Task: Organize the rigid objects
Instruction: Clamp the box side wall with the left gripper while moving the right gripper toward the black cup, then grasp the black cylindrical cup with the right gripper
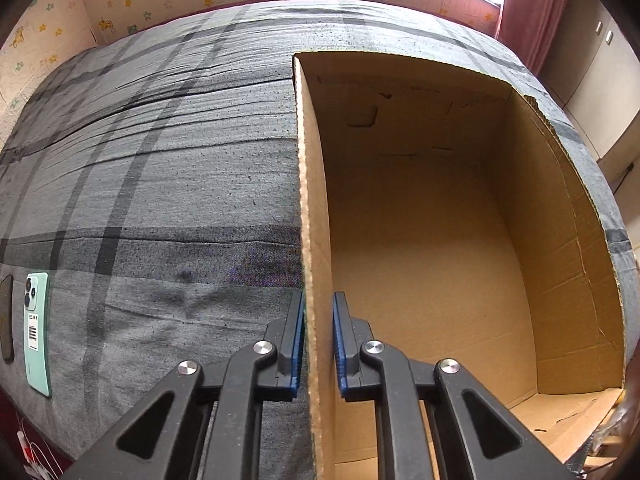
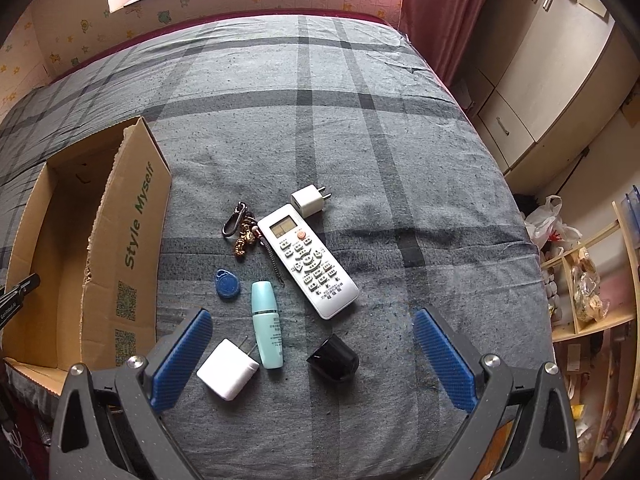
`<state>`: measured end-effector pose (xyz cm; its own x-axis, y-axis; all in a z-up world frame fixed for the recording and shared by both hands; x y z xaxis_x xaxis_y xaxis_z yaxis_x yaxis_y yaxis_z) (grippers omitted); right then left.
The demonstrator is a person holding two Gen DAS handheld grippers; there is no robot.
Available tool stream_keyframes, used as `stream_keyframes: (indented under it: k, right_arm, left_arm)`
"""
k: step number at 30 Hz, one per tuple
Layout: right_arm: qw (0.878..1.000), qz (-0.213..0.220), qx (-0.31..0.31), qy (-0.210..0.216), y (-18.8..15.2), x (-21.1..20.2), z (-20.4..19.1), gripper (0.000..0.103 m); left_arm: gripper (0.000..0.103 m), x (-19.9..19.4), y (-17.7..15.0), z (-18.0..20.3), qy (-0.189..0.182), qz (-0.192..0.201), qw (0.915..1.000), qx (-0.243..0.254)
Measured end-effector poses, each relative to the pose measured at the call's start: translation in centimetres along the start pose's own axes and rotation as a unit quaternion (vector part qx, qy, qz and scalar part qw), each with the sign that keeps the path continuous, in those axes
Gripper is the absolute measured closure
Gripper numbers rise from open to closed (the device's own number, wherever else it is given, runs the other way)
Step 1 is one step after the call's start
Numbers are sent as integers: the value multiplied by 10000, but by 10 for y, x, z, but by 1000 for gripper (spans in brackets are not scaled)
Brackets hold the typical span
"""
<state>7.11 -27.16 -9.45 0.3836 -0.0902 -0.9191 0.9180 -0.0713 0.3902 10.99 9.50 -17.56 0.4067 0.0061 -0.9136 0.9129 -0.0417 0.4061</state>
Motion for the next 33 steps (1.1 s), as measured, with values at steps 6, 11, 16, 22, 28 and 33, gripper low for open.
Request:
stream_keyframes:
  k: [6, 11, 16, 22, 28, 33]
  right_arm:
    - [9998, -174, 119, 1, -8, 15, 12, 0]
    - [9991, -297, 296, -48, -16, 29, 23, 0]
    - [9982, -415, 404, -120, -27, 51, 31, 0]
    - [9965, -543, 638, 7, -40, 75, 41, 0]
    - [9949, -676, 747, -20, -50, 95, 46, 0]
    - [9946, -650, 805, 30, -53, 99, 48, 2]
  left_arm:
    - [90, -1, -1, 1, 5, 9, 10000, 6]
    - [90, 0, -1, 1, 22, -3, 10000, 19]
    - [90, 1, -2, 1, 47, -16, 10000, 33]
    - [90, 2, -2, 2, 81, -23, 9999, 85]
    - [90, 3, -1, 1, 39, -55, 10000, 47]
    - [90, 4, -1, 2, 118, -42, 9998, 136]
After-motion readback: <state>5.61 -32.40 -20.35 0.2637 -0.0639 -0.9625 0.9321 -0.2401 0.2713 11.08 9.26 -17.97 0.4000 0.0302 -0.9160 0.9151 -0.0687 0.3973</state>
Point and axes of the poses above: each gripper's, at about its wrist camera, not at the fingertips, and x roughly the way its jaws point, z to its right, y to its top, the point moved 1 cm from there along x, roughly the way its jaws point, and after that the axes turned 4 degrees about y, right-handed, at the moved point
